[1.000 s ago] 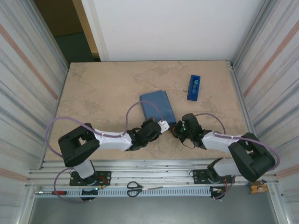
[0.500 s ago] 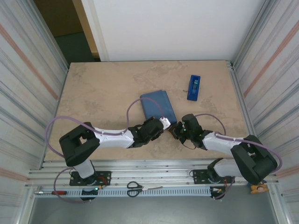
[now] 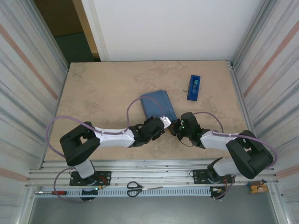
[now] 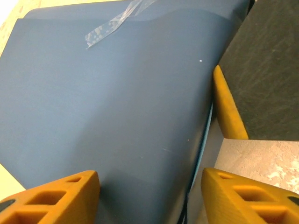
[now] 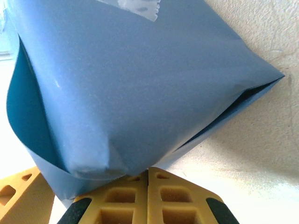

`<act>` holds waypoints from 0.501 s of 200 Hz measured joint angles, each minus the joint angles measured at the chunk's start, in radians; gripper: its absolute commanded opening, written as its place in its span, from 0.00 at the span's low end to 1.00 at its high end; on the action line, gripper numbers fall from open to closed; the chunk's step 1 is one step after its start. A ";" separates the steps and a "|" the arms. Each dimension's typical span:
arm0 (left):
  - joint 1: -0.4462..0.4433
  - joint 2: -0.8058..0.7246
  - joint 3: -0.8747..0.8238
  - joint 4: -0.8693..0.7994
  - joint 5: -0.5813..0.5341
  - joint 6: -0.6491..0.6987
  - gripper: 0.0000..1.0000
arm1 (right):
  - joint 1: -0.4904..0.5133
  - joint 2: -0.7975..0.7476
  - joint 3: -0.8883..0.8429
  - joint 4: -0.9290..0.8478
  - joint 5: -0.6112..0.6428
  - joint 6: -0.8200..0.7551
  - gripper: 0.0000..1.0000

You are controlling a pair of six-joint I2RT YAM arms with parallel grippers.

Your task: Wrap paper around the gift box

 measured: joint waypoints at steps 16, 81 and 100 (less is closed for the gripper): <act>0.000 -0.009 -0.008 0.002 0.014 0.004 0.71 | -0.001 0.000 0.000 0.003 0.001 0.000 0.00; 0.037 -0.101 -0.055 -0.020 0.114 0.087 0.84 | -0.002 0.002 0.003 0.014 0.002 0.000 0.00; 0.057 -0.129 -0.055 -0.019 0.135 0.108 0.88 | -0.003 0.011 0.006 0.014 0.001 0.000 0.00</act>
